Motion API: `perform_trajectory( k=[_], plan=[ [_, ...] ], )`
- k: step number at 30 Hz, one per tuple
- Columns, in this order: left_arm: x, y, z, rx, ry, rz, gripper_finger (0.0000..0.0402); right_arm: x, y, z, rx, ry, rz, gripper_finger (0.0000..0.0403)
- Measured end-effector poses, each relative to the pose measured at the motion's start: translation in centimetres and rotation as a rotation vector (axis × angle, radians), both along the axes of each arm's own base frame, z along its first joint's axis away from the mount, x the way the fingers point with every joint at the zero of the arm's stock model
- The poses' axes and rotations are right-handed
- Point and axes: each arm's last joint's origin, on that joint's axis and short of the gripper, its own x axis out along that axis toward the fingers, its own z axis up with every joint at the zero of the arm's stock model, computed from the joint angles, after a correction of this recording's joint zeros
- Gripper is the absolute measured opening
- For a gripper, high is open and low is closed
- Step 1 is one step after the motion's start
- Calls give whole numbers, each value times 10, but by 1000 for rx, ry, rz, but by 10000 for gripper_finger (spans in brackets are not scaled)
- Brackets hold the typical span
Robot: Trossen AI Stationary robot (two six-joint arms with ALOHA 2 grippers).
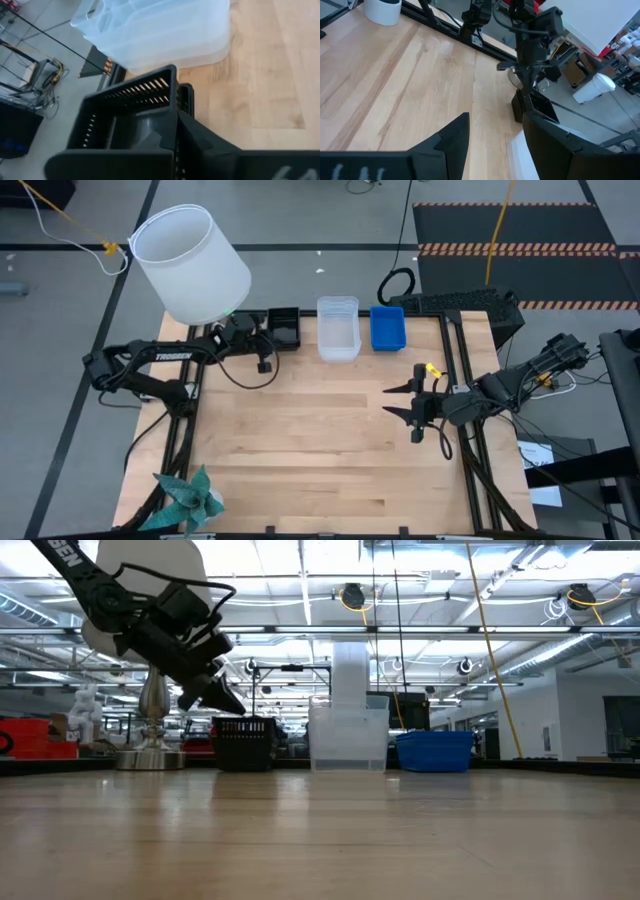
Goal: Stack baskets by color
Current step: Stack the bottom black bin on the stacked black bins
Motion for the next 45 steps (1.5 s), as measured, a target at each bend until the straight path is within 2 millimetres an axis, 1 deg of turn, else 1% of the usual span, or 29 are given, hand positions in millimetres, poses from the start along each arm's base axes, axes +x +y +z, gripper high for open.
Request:
perform_trajectory(
  k=[2,7,11,16,21,24,27,32,36,39,42,45],
  plan=[
    [-1,0,-1,-10,12,4,6,0,0,1,-6,-4,3,178],
    [-5,5,-3,-48,12,55,13,0,0,1,-14,-3,7,178],
    [-8,4,-7,-58,21,59,4,0,0,1,-25,-1,11,178],
    [-6,1,-7,-61,13,49,10,0,0,1,-39,1,15,178],
    [-3,-1,-5,-55,-7,34,3,1,0,1,-42,2,15,178],
    [-3,-1,-5,-59,-12,38,10,1,0,1,-41,2,14,178],
    [-5,2,-5,-60,-9,83,13,1,0,1,-41,2,14,178],
    [-8,4,-8,-91,7,115,3,1,0,1,-37,-2,13,178],
    [-9,5,-8,-104,2,126,13,1,0,1,-35,-5,13,178],
    [-7,5,-10,-108,6,124,15,1,0,1,-36,-5,13,178],
    [-7,5,-11,-109,5,124,6,1,0,1,-38,-5,14,178],
    [-5,7,-17,-119,19,126,4,1,0,1,-41,-4,15,178]
  ],
)
